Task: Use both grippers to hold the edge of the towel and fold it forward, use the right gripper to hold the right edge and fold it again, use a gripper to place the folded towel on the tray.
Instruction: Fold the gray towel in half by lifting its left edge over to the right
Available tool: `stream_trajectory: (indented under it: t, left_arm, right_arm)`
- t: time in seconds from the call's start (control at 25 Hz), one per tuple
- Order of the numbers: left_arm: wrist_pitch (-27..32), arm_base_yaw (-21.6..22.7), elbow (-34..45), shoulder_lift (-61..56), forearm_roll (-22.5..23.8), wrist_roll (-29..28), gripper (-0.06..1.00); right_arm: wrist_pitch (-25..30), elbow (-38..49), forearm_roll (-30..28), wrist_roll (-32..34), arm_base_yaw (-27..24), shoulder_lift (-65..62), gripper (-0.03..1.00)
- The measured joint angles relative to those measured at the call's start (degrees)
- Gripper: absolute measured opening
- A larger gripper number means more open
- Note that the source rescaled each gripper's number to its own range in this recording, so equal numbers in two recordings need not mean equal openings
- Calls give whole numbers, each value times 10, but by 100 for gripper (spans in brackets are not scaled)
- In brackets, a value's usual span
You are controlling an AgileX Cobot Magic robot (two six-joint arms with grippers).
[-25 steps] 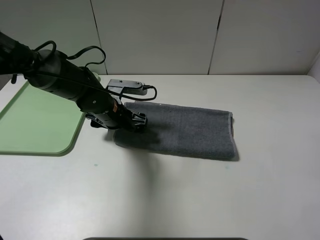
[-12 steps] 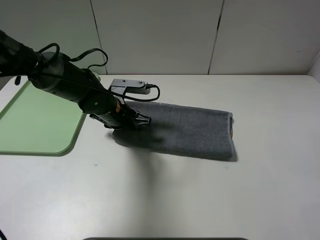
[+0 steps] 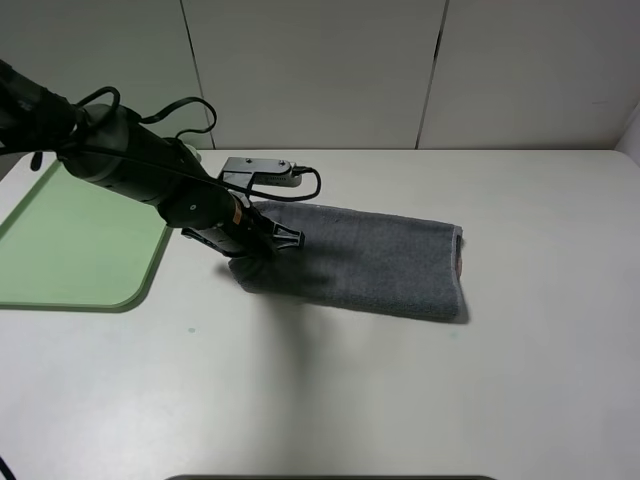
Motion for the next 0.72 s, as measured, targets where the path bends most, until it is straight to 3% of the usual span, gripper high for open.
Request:
stream_trajectory:
  t: [0.72]
  left_arm:
    - [185, 9, 1, -133, 18, 25, 8]
  right_arm:
    - [0, 0, 0, 0, 0, 0, 100]
